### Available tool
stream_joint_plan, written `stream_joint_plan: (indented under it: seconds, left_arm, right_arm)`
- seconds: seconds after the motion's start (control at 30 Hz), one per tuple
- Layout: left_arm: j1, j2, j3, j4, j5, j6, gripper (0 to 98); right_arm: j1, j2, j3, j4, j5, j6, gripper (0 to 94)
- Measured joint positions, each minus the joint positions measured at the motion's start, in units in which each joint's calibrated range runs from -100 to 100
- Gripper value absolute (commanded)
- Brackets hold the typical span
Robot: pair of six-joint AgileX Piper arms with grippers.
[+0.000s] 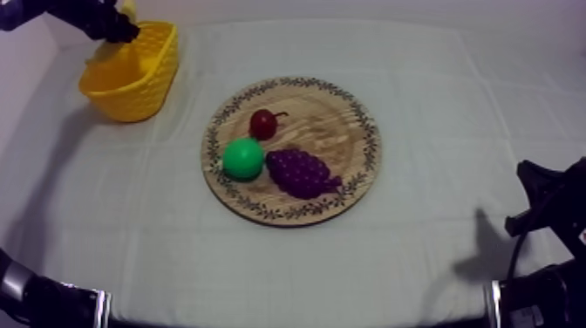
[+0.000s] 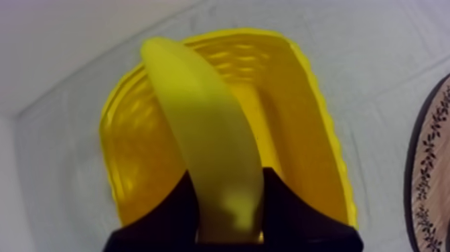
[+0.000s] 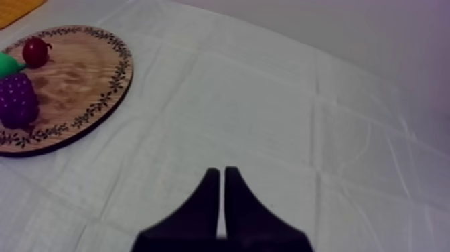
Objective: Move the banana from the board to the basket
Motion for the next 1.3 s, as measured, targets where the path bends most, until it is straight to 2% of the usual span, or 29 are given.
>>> stream_joint_plan:
  seconds: [0.47, 0.87, 1.3]
  left_arm:
    - [-0.3, 7.3, -3.3, 0.66, -1.2, -0.5, 23.6]
    - [-0.5, 11.3, -1.3, 3.17, -3.7, -2.1, 23.6]
    - [-0.9, 12.8, -0.7, 4.87, -4.9, -3.7, 43.6]
  right_arm:
    - [-0.2, 0.0, 0.0, 0.0, 0.0, 0.0, 0.5]
    - [-0.2, 0.0, 0.0, 0.0, 0.0, 0.0, 0.5]
    - [-0.3, 0.0, 0.0, 0.0, 0.0, 0.0, 0.5]
